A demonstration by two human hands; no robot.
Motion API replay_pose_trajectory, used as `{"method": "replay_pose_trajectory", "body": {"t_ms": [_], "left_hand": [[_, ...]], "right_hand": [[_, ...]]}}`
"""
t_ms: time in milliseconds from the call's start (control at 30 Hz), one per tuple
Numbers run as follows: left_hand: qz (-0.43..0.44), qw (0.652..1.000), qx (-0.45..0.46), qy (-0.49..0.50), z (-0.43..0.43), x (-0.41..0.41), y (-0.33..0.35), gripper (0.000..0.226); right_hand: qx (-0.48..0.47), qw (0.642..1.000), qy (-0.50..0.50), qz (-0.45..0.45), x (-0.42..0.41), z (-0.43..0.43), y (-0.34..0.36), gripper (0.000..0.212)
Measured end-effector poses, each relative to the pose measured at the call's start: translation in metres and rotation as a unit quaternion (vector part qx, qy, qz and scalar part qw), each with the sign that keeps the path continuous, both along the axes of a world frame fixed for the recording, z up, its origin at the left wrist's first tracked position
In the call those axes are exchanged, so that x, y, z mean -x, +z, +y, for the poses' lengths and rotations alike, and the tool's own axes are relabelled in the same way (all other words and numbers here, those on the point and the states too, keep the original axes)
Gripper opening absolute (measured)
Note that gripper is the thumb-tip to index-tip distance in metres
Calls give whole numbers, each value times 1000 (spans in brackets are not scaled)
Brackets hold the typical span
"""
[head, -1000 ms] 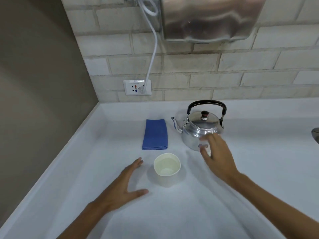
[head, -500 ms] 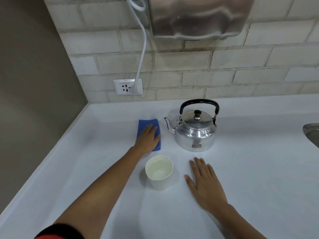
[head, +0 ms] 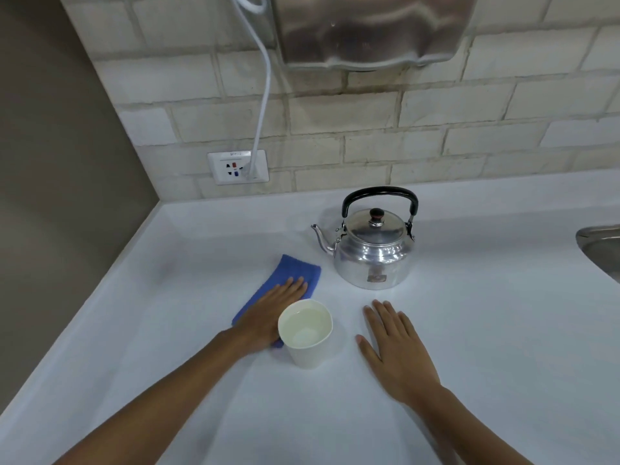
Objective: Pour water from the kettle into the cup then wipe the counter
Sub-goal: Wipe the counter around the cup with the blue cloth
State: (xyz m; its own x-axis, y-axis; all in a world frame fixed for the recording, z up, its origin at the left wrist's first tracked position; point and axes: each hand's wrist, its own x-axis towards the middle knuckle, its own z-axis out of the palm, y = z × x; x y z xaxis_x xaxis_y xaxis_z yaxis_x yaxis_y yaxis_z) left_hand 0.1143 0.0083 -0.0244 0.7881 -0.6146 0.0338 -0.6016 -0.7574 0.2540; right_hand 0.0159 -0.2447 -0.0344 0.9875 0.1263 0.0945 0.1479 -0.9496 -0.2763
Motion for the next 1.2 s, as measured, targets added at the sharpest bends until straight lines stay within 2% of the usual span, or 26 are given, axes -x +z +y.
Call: {"method": "replay_pose_trajectory", "body": {"t_ms": [67,133,233,300,367,433,567,633,667,800,867,967,1067,1133,1200], "left_hand": [[6,1000,11,8,28,13,0,62],[22,997,25,65,42,10,7,50],[11,984,-18,174,32,-5,13,48],[-1,971,-62,231,16,-7,13,50],[-5,966,-86,243,1,6,12,53],[-3,967,-78,243,-3,33,7,57],[-47,970,-46,232,21,111,-9,51],[-39,962,-39,268,42,125,-9,73],[-35,954,-39,295,48,122,-6,75],[14,917,-80,391,30,104,5,52],[14,915,-78,396,9,117,6,52],[-24,939,-76,334,-7,166,1,50],[-2,952,-71,299,11,204,9,65],[-3,948,-66,311,31,202,8,64],[-11,930,-72,361,40,186,4,52]], "right_hand": [[-2,1000,1,-5,-1,0,0,60],[-1,1000,1,-8,-1,0,0,60],[4,1000,-1,-15,-2,1,0,60],[0,1000,-3,-17,-3,2,1,59],[0,1000,-3,-17,-3,2,2,59],[4,1000,-2,-16,-3,1,2,59],[7,1000,-1,-16,-3,1,1,59],[8,1000,0,-13,-2,0,0,59],[7,1000,0,-12,-2,0,1,59],[9,1000,0,-15,-2,1,2,58],[13,1000,1,-18,1,2,3,58],[13,1000,0,-19,0,0,2,58],[21,1000,4,-14,-1,1,2,59],[24,1000,3,-10,0,1,1,59],[25,1000,2,-10,1,0,1,59]]}}
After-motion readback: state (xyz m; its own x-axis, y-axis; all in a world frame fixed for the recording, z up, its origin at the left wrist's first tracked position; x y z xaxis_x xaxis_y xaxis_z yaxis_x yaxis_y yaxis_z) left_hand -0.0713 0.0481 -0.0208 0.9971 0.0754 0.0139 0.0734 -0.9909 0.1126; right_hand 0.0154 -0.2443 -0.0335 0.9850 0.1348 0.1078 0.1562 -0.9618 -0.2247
